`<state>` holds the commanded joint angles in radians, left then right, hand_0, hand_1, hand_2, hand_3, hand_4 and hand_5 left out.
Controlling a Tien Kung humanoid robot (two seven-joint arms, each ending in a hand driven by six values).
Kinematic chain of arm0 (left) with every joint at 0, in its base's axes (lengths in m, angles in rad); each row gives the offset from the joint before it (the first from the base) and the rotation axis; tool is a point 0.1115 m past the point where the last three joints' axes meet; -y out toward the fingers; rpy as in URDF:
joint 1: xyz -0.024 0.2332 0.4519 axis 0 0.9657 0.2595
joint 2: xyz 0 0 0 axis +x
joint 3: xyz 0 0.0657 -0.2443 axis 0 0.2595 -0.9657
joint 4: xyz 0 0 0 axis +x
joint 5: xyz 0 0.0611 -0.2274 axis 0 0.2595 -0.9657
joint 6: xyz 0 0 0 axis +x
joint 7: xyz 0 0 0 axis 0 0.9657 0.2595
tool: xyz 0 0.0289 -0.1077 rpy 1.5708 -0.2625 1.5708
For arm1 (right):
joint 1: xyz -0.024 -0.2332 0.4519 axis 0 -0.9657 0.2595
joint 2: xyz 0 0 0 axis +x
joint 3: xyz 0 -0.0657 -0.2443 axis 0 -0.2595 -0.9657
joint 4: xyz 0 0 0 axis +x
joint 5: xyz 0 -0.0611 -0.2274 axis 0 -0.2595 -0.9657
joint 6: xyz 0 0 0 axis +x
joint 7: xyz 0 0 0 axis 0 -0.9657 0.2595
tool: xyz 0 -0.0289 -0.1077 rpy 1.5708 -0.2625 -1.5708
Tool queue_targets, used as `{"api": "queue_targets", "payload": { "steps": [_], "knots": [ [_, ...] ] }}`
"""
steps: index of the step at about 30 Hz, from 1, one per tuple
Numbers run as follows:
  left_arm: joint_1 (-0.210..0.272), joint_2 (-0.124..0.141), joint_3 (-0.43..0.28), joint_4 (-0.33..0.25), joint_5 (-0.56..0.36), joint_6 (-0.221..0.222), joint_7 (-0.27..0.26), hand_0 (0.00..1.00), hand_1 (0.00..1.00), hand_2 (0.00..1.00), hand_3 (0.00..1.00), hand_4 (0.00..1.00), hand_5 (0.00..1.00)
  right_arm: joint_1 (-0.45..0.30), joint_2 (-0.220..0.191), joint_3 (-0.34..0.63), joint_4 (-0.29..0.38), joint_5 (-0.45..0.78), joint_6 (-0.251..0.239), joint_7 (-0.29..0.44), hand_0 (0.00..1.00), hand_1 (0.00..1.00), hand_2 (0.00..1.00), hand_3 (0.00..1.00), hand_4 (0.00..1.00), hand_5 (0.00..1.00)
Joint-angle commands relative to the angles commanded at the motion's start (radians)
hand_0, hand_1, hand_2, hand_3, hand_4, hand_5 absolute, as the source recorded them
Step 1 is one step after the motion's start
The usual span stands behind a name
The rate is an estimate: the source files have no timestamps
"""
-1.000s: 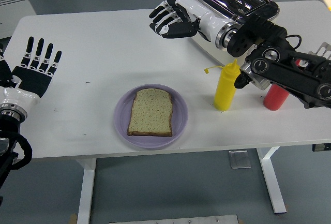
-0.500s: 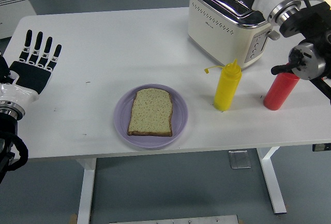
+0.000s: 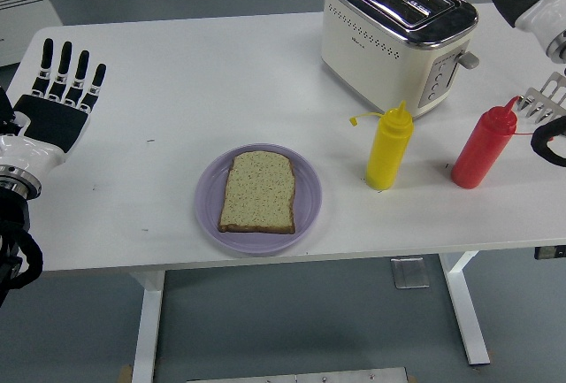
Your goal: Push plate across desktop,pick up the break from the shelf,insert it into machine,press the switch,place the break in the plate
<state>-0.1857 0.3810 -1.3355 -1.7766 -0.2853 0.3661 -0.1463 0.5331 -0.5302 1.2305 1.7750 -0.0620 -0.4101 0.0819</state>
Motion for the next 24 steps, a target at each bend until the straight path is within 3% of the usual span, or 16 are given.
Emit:
{"api": "queue_targets", "payload": {
  "steps": [4, 5, 16, 24],
  "knots": [
    [-0.003, 0.002, -0.005, -0.002, -0.012, 0.004, 0.003, 0.804, 0.733, 0.707, 0.709, 0.722, 0.998, -0.068, 0.014, 0.078, 0.004, 0.089, 0.023, -0.008, 0.750, 0.697, 0.630, 0.601, 0.681, 0.304],
    [-0.004, 0.003, -0.006, -0.002, -0.018, 0.005, 0.005, 0.804, 0.733, 0.707, 0.711, 0.722, 0.998, -0.080, 0.018, 0.092, 0.003, 0.107, 0.028, -0.011, 0.782, 0.725, 0.666, 0.633, 0.741, 0.457],
    [-0.012, 0.004, -0.017, -0.002, -0.079, 0.018, 0.024, 0.804, 0.733, 0.708, 0.713, 0.721, 0.998, -0.196, 0.048, 0.159, 0.004, 0.164, 0.056, -0.044, 0.801, 0.743, 0.679, 0.649, 0.755, 0.484],
    [-0.016, 0.003, -0.026, -0.002, -0.107, 0.023, 0.032, 0.804, 0.733, 0.708, 0.716, 0.721, 0.998, -0.230, 0.055, 0.185, -0.002, 0.173, 0.055, -0.049, 0.803, 0.747, 0.686, 0.657, 0.757, 0.499]
  ]
}}
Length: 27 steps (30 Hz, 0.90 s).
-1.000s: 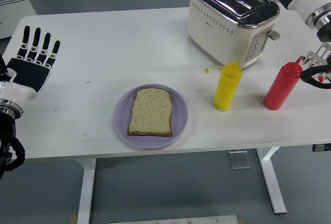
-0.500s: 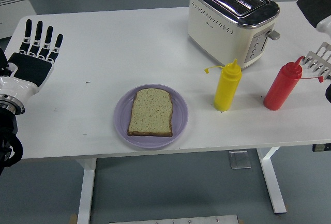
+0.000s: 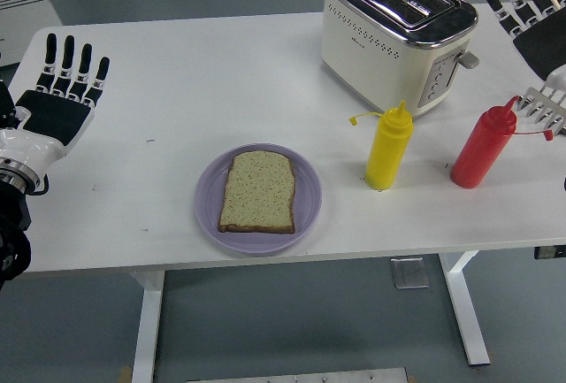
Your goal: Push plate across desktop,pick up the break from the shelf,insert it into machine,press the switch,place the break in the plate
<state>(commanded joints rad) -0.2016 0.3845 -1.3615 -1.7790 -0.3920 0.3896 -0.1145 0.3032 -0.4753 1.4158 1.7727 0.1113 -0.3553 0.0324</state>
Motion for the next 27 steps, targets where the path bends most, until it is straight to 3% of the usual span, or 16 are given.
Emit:
{"api": "queue_targets", "payload": {
  "steps": [27],
  "knots": [
    [-0.013, -0.004, 0.001, 0.000, -0.006, 0.009, 0.012, 0.803, 0.731, 0.710, 0.718, 0.725, 0.998, -0.043, 0.008, 0.039, 0.006, 0.022, -0.020, -0.003, 0.801, 0.741, 0.681, 0.654, 0.754, 0.483]
  ]
}}
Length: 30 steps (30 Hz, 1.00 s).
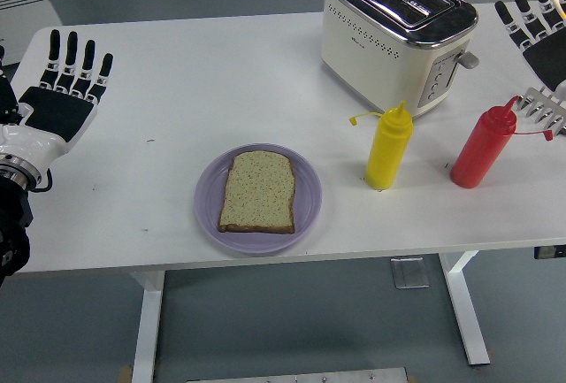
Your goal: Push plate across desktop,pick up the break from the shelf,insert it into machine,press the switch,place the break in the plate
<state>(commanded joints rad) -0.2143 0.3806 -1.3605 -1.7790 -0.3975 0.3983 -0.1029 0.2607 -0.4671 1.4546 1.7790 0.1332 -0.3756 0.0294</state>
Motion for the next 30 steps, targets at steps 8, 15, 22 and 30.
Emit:
{"api": "queue_targets", "payload": {
  "steps": [8, 15, 22, 30],
  "knots": [
    [-0.002, 0.000, 0.004, 0.000, 0.005, 0.000, 0.001, 0.803, 0.732, 0.710, 0.719, 0.725, 0.998, -0.005, -0.002, 0.007, 0.000, 0.002, -0.006, 0.000, 0.800, 0.740, 0.679, 0.652, 0.744, 0.467],
    [-0.006, 0.001, 0.009, 0.000, 0.009, 0.002, 0.002, 0.804, 0.732, 0.710, 0.718, 0.726, 0.998, -0.011, -0.003, 0.002, 0.000, -0.002, -0.011, 0.001, 0.800, 0.739, 0.679, 0.652, 0.737, 0.459],
    [-0.008, 0.000, 0.014, 0.000, 0.013, 0.004, 0.003, 0.803, 0.732, 0.710, 0.719, 0.725, 0.998, -0.015, -0.004, 0.000, 0.000, -0.010, -0.014, 0.002, 0.799, 0.739, 0.679, 0.652, 0.737, 0.459],
    [-0.012, 0.002, 0.016, 0.000, 0.014, 0.005, 0.005, 0.803, 0.733, 0.710, 0.719, 0.724, 0.998, -0.019, -0.008, 0.010, 0.000, -0.013, -0.016, 0.002, 0.799, 0.738, 0.679, 0.652, 0.728, 0.450]
  ]
}}
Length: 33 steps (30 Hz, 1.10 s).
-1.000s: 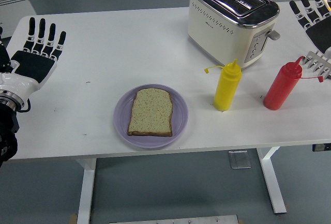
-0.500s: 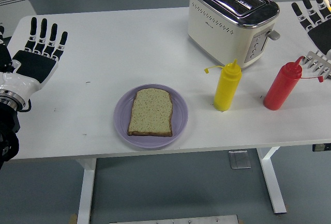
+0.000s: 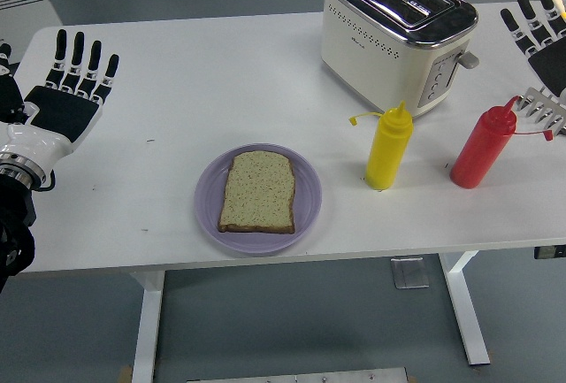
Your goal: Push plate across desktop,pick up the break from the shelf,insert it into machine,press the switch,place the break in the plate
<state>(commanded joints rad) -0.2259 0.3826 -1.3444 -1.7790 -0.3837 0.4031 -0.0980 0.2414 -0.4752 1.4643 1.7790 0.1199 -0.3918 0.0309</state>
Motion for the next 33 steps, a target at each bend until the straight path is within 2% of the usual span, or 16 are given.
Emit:
{"api": "queue_targets", "payload": {
  "steps": [33],
  "knots": [
    [0.002, -0.001, -0.015, 0.000, -0.029, 0.004, 0.007, 0.803, 0.733, 0.711, 0.721, 0.725, 0.998, -0.006, -0.008, -0.018, 0.000, 0.015, -0.005, 0.009, 0.797, 0.736, 0.676, 0.650, 0.699, 0.412]
  ]
}}
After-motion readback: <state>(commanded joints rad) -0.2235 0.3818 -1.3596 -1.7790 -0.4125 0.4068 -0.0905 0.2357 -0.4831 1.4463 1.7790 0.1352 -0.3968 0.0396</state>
